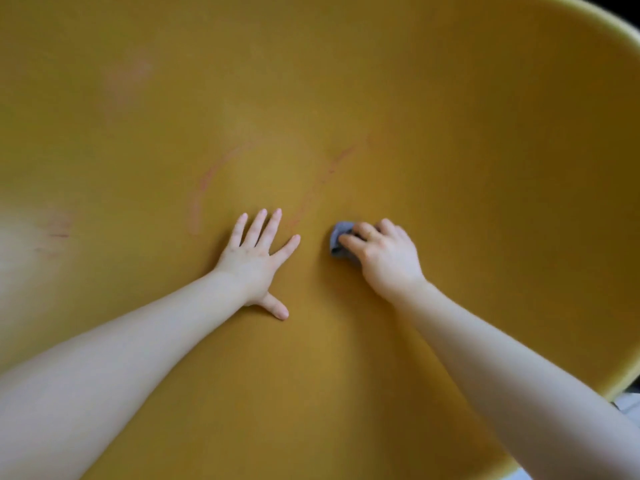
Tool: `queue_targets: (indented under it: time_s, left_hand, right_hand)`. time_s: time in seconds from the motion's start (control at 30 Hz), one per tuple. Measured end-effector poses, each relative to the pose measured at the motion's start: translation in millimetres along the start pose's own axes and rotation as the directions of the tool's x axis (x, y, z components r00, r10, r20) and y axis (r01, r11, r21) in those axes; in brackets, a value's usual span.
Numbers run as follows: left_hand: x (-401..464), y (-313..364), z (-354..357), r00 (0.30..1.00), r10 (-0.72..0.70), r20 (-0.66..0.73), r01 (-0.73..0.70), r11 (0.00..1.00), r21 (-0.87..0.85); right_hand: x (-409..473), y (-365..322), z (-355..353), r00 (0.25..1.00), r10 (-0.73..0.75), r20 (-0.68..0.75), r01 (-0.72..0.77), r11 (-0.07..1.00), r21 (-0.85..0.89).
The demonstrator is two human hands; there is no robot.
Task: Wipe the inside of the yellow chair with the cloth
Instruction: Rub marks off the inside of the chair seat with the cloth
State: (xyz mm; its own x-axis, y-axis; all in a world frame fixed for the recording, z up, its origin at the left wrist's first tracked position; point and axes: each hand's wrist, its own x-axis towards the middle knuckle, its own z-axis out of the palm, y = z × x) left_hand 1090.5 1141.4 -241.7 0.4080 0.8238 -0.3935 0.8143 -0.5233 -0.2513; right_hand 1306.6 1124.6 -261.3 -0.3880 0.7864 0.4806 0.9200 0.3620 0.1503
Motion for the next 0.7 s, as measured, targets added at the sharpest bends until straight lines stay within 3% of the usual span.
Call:
queue_targets:
  time_s: [0.2,0.3,0.37,0.53,0.63,0.7]
  left_hand:
    - [11,-5,3,0.999,0.035,-0.003,-0.035,0.997,-0.069]
    - [13,-5,5,0.999,0.040,0.007,-0.039,0.997,-0.072]
    - [12,-5,4,0.999,0.039,0.011,-0.037,0.996,-0.087]
    - [10,-3,-2,0.999,0.030,0.027,-0.029,0.999,-0.031]
    - [11,-8,-15,0.997,0.068,-0.036,-0.069,0.997,-0.021]
    - [16,-19,-24,0.986,0.089,-0.139,-0.094,0.995,-0.034]
  right_hand:
    - [65,57,10,0.988,0.013,-0.151,-0.060,0.949,-0.308]
    - [73,48,20,0.953,0.182,-0.241,-0.224,0.961,-0.162]
    - [62,24,27,0.957,0.228,-0.180,-0.233,0.973,-0.005]
    - [23,-23,22,0.998,0.058,0.028,-0.061,0.990,0.128]
    - [32,2,15,0.996,-0.058,0.060,0.055,0.997,0.056]
    - [52,31,10,1.000,-0.022,0.009,0.022,1.000,-0.007]
